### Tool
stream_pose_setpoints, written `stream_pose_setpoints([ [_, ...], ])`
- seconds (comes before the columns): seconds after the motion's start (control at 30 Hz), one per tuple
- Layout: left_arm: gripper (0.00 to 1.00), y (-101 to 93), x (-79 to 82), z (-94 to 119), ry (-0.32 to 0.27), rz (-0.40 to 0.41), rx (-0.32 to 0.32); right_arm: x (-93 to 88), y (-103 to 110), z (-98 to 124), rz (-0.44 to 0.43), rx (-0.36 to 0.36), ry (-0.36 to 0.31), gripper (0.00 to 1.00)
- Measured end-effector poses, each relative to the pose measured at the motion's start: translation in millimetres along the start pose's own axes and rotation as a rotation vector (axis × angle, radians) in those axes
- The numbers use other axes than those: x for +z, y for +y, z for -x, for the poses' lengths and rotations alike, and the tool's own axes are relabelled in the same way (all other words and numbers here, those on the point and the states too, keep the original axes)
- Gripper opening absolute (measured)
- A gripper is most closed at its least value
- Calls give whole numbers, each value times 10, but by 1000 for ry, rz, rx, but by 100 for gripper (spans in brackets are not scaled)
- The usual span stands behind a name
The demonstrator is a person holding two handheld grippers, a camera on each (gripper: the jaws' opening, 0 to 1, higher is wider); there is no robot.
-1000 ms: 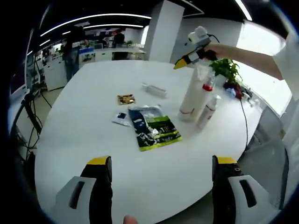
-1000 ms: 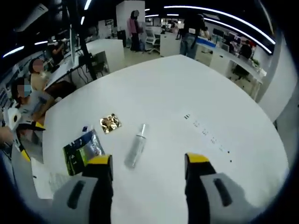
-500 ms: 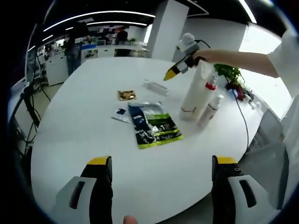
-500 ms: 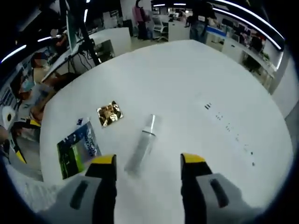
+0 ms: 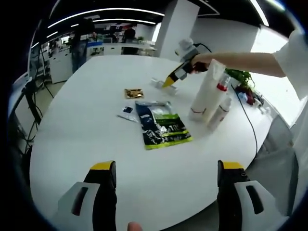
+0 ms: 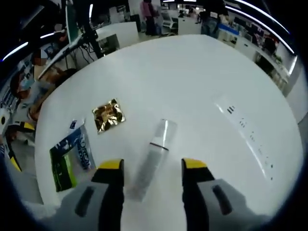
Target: Arrange the skincare products in the storage area until every visible bottle or jar stands upright without overlapping.
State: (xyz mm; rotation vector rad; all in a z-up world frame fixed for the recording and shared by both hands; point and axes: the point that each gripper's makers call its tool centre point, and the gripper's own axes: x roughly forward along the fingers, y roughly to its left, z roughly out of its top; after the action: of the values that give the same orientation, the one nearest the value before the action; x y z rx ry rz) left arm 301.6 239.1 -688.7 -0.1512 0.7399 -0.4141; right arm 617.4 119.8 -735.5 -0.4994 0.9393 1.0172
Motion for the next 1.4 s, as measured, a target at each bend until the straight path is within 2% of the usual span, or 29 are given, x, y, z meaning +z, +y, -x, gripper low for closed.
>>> stream_pose_setpoints([
  [0.27,83,23,-42,22,12,11,7,-15,67,-148,10,14,14,45],
  [0.4,83,18,-55,7,19,12,6,-9,32,-161,41,-6,25,42],
  [0.57,82,-23,-27,-32,18,10,-3,-60,0,-120,83,-50,14,34],
  [0.63,82,-45,-4,-39,16,6,-8,-49,-7,-122,72,-52,-1,32],
  [0.7,82,-55,13,-40,13,3,-9,-47,-9,-123,79,-49,-19,25],
  [0.77,82,-63,24,-36,11,2,-10,-37,-30,-141,80,-41,-30,21],
  [1.13,81,-63,29,11,5,2,-4,-32,-64,-162,176,-68,-50,20],
  [1.3,80,-71,38,26,-1,4,-1,-38,-47,-153,189,-74,-51,20],
  [1.4,80,-75,44,47,-3,5,1,-53,-35,-144,160,-63,-57,20],
])
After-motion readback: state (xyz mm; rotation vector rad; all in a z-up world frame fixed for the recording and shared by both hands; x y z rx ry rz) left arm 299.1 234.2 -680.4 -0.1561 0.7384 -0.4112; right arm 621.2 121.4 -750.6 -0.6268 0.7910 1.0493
